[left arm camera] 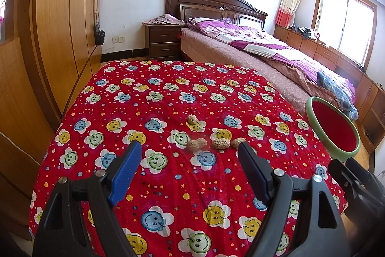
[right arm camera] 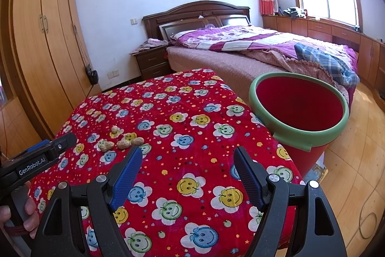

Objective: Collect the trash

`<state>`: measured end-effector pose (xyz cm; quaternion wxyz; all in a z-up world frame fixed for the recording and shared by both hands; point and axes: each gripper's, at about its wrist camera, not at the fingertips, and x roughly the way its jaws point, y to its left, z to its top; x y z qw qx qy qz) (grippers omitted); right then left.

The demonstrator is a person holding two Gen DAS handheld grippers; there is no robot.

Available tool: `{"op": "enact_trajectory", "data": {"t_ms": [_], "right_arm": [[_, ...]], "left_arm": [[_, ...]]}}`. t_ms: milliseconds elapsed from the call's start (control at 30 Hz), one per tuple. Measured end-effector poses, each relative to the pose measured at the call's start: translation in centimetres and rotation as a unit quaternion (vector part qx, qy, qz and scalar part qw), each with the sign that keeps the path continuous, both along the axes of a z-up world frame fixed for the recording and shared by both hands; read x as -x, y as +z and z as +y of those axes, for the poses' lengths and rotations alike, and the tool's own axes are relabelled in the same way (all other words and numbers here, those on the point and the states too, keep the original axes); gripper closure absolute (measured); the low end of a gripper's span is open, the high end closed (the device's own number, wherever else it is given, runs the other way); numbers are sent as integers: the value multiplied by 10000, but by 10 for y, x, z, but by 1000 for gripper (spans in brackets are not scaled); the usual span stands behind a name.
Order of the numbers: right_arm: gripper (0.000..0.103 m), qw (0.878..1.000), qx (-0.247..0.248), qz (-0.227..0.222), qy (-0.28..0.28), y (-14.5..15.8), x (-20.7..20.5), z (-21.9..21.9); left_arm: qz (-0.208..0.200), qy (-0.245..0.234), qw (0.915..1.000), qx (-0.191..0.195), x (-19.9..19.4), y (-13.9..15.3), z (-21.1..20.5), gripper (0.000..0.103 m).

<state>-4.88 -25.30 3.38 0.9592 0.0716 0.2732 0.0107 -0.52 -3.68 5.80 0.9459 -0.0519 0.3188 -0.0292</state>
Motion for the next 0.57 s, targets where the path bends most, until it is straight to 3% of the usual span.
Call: {"op": "enact_trajectory", "data": {"t_ms": [567], "right_arm": [[24,10000,5,-27,-23,7,-1,2]], "left_arm": [[-16,-51,10000,-14,-1,8,-3,22]]}}
